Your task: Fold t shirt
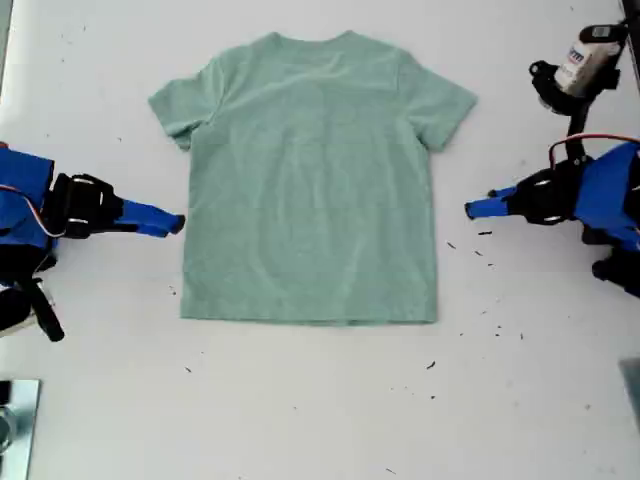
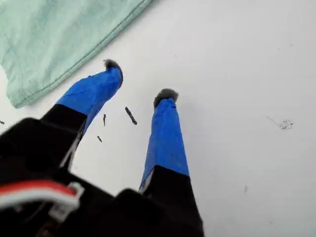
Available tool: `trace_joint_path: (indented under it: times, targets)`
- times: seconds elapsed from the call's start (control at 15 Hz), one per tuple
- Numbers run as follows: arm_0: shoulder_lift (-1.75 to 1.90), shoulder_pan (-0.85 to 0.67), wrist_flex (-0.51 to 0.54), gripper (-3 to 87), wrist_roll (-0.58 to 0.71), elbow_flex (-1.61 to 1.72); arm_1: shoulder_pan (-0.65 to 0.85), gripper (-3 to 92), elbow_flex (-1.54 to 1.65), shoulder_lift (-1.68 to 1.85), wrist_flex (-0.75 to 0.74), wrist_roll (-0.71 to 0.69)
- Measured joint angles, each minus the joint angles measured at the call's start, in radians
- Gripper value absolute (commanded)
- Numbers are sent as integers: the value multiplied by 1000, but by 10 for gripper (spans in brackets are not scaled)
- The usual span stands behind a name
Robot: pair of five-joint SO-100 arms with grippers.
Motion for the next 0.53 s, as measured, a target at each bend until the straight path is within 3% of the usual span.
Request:
trace_joint_path:
  times: [0.07, 0.13, 0.27, 0.33, 0.53]
  targets:
    - [0, 0, -2, -1, 5, 6, -2, 24, 0, 3, 2, 5]
    - [0, 18, -2, -1, 61, 8, -71, 24, 0, 5, 5, 117]
    - [0, 25, -2, -1, 86, 9, -84, 24, 0, 8, 8, 594]
    - [0, 26, -2, -1, 86, 9, -89, 24, 0, 11, 8, 703]
    - [0, 28, -2, -1, 86, 9, -84, 24, 0, 14, 8, 735]
